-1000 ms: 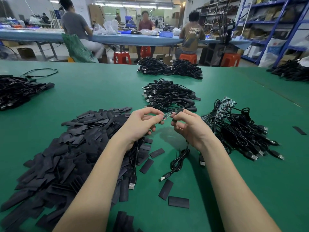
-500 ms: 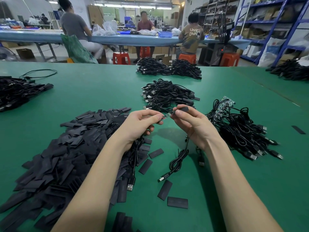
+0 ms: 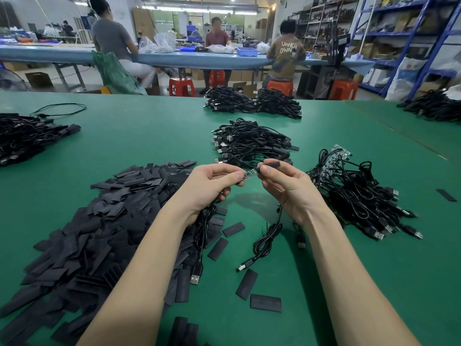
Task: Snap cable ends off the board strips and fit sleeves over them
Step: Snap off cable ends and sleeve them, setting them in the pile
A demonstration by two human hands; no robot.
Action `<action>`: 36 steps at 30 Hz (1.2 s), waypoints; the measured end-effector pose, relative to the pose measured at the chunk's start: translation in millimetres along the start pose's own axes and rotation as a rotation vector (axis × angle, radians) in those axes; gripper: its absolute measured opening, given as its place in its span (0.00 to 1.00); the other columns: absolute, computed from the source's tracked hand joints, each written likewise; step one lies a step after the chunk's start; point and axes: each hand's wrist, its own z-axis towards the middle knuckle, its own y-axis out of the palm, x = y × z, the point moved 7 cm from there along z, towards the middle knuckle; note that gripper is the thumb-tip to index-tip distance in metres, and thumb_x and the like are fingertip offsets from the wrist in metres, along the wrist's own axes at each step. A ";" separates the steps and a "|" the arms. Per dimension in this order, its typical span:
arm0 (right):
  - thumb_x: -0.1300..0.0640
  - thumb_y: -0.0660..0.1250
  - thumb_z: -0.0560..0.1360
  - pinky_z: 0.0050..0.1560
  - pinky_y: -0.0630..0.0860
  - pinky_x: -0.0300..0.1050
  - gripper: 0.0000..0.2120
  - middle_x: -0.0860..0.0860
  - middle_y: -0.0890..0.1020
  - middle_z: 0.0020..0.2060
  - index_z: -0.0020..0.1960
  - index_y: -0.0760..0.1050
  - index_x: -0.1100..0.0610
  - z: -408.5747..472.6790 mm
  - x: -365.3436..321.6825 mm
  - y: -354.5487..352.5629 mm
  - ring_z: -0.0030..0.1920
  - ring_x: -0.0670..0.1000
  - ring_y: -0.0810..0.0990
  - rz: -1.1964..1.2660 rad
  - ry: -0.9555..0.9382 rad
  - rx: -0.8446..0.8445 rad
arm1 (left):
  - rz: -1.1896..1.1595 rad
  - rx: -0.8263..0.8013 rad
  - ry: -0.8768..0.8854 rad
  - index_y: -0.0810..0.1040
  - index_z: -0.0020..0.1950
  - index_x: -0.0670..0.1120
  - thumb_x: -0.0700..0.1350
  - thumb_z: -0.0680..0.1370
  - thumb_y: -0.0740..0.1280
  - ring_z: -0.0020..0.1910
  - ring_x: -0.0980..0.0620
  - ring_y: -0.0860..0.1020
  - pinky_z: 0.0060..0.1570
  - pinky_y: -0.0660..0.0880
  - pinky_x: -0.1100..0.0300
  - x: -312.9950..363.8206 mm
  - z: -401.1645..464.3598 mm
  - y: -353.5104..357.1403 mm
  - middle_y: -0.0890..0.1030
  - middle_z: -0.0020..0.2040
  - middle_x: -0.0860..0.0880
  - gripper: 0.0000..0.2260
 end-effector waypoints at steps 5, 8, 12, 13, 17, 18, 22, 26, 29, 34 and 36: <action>0.63 0.76 0.65 0.44 0.80 0.35 0.08 0.52 0.87 0.47 0.43 0.87 0.54 -3.4 0.6 4.2 0.44 0.46 0.85 0.015 0.040 -0.106 | 0.018 -0.050 0.017 0.87 0.48 0.48 0.44 0.78 0.73 0.31 0.57 0.71 0.32 0.70 0.66 2.8 -2.2 0.4 0.85 0.41 0.49 0.03; 0.64 0.74 0.66 0.44 0.80 0.34 0.09 0.51 0.87 0.47 0.43 0.87 0.53 -7.5 0.4 5.1 0.43 0.46 0.85 -0.030 0.070 -0.174 | 0.058 -0.106 0.031 0.87 0.48 0.49 0.44 0.78 0.72 0.32 0.57 0.71 0.33 0.71 0.67 5.3 -4.2 -0.2 0.84 0.41 0.50 0.04; 0.65 0.74 0.66 0.47 0.80 0.35 0.09 0.52 0.87 0.45 0.42 0.86 0.53 -12.3 -1.5 8.2 0.44 0.46 0.85 -0.139 0.101 -0.252 | 0.110 -0.158 0.029 0.88 0.47 0.51 0.44 0.78 0.72 0.34 0.57 0.72 0.35 0.72 0.68 6.4 -7.0 -0.3 0.85 0.42 0.50 0.04; 0.65 0.74 0.66 0.48 0.80 0.35 0.09 0.53 0.87 0.45 0.42 0.86 0.52 -13.2 -3.0 8.5 0.45 0.46 0.85 -0.170 0.095 -0.265 | 0.112 -0.158 0.029 0.88 0.47 0.50 0.44 0.78 0.72 0.34 0.57 0.72 0.35 0.72 0.68 6.2 -7.4 -0.3 0.85 0.42 0.50 0.04; 0.65 0.74 0.66 0.48 0.80 0.36 0.09 0.52 0.87 0.44 0.42 0.86 0.52 -12.9 -3.3 9.2 0.44 0.46 0.85 -0.139 0.069 -0.262 | 0.097 -0.138 0.039 0.87 0.47 0.49 0.44 0.78 0.72 0.33 0.58 0.73 0.35 0.72 0.68 7.4 -7.1 1.1 0.85 0.41 0.51 0.04; 0.65 0.74 0.66 0.48 0.80 0.36 0.09 0.52 0.87 0.44 0.42 0.86 0.52 -11.6 -2.5 9.0 0.45 0.46 0.85 -0.131 0.051 -0.247 | 0.090 -0.118 0.039 0.87 0.48 0.48 0.43 0.78 0.72 0.32 0.58 0.73 0.34 0.72 0.69 7.4 -6.4 0.5 0.84 0.41 0.51 0.04; 0.64 0.76 0.65 0.49 0.80 0.37 0.09 0.52 0.87 0.47 0.42 0.86 0.52 -7.1 -2.5 12.1 0.47 0.46 0.85 -0.129 -0.031 -0.211 | 0.025 -0.044 0.010 0.86 0.51 0.44 0.43 0.78 0.72 0.30 0.59 0.73 0.32 0.71 0.69 3.2 -4.2 -2.4 0.84 0.40 0.51 0.05; 0.63 0.77 0.65 0.50 0.80 0.38 0.09 0.53 0.87 0.45 0.43 0.86 0.52 -4.7 -3.9 13.5 0.46 0.48 0.85 -0.136 -0.090 -0.196 | 0.026 -0.036 -0.004 0.86 0.50 0.46 0.44 0.77 0.73 0.31 0.58 0.74 0.33 0.72 0.68 2.1 -3.2 -4.0 0.84 0.41 0.51 0.04; 0.64 0.76 0.65 0.50 0.80 0.39 0.10 0.55 0.87 0.46 0.44 0.85 0.54 -5.8 -2.2 16.2 0.47 0.50 0.85 -0.160 -0.081 -0.235 | 0.037 -0.068 0.003 0.87 0.49 0.48 0.45 0.77 0.73 0.32 0.59 0.76 0.34 0.73 0.69 2.7 -4.6 -1.8 0.85 0.41 0.51 0.03; 0.64 0.75 0.67 0.50 0.80 0.38 0.10 0.56 0.86 0.47 0.49 0.84 0.59 -3.0 -2.4 12.3 0.47 0.50 0.85 -0.101 -0.039 -0.209 | 0.022 -0.018 0.045 0.81 0.50 0.46 0.43 0.78 0.73 0.32 0.55 0.77 0.36 0.77 0.65 8.0 -2.8 -0.2 0.86 0.41 0.45 0.04; 0.63 0.75 0.68 0.48 0.81 0.37 0.11 0.57 0.87 0.47 0.50 0.83 0.61 -0.2 -0.9 8.9 0.46 0.51 0.86 -0.045 -0.013 -0.147 | 0.070 -0.003 0.098 0.81 0.47 0.46 0.42 0.77 0.74 0.32 0.54 0.79 0.36 0.77 0.65 11.7 -2.2 0.3 0.86 0.41 0.44 0.02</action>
